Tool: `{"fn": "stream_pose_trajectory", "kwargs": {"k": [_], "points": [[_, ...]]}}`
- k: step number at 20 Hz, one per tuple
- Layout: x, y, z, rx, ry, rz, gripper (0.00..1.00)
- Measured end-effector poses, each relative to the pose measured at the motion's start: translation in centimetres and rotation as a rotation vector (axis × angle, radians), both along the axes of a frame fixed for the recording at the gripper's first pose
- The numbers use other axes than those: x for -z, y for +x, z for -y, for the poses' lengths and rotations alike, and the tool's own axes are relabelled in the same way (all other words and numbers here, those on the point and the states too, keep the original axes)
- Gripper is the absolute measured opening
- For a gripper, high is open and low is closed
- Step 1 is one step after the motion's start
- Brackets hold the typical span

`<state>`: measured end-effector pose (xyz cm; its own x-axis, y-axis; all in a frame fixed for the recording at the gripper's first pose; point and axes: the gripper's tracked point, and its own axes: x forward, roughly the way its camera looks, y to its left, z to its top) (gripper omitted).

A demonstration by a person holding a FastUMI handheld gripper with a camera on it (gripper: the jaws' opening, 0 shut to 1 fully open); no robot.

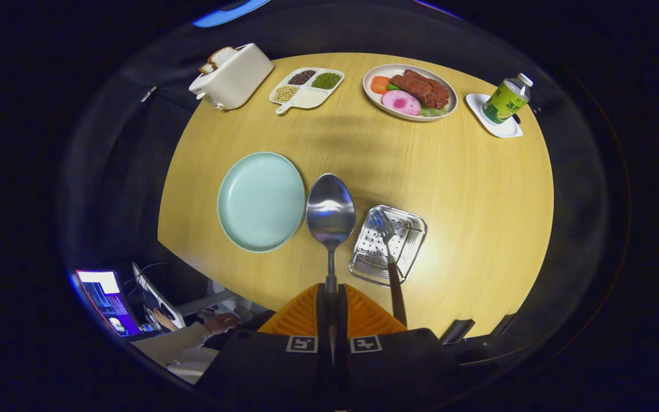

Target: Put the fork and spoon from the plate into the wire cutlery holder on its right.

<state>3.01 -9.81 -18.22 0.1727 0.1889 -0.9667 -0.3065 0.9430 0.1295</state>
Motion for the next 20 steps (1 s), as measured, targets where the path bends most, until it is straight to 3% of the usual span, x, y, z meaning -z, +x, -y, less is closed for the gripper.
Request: {"fn": "stream_pose_trajectory", "kwargs": {"k": [5, 9, 16, 20], "points": [[2.0, -0.9, 3.8, 0.002, -0.073, -0.178, 0.06], [3.1, -0.8, 3.6, 0.017, -0.071, -0.268, 0.06], [4.2, 0.5, 3.3, 0.066, -0.064, -0.315, 0.06], [4.0, 0.6, 3.0, 0.063, -0.051, -0.300, 0.12]]}}
